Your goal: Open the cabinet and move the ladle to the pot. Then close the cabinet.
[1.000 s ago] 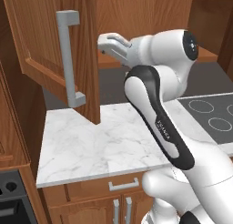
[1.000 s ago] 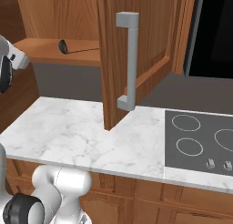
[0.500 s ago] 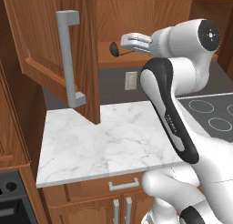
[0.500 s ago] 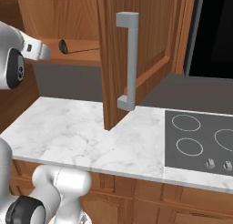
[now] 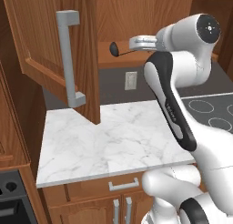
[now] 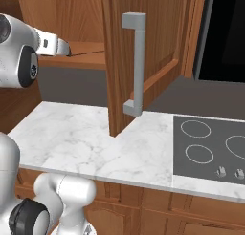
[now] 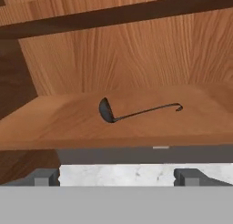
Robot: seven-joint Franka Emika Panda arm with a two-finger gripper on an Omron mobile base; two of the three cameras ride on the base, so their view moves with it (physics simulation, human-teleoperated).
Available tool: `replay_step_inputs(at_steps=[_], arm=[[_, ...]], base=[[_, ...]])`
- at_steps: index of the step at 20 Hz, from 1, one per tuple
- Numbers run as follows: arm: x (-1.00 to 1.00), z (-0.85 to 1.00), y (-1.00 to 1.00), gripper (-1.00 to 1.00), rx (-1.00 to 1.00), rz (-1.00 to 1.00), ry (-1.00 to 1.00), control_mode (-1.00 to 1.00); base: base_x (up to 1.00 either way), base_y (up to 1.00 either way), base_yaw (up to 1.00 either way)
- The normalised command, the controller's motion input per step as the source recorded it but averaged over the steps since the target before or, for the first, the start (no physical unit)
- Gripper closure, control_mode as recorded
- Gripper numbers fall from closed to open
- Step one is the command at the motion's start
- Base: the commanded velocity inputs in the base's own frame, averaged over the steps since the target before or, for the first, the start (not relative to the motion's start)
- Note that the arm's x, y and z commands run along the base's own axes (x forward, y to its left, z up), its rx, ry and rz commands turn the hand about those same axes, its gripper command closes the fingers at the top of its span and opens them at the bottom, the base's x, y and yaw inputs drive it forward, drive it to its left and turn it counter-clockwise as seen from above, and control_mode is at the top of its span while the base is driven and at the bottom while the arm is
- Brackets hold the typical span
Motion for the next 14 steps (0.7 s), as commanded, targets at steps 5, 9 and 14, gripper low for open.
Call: replay_step_inputs(at_steps=[5, 9, 14], arm=[[0.16, 0.00, 0.00, -1.00, -0.01, 0.00, 0.00, -1.00], [0.25, -0.01, 0.01, -1.00, 0.00, 0.00, 0.00, -1.00], [0.37, -0.20, 0.01, -1.00, 0.00, 0.00, 0.03, -1.00]], base=[[0.00, 0.00, 0.00], [0.00, 0.00, 0.00], [0.00, 0.00, 0.00]])
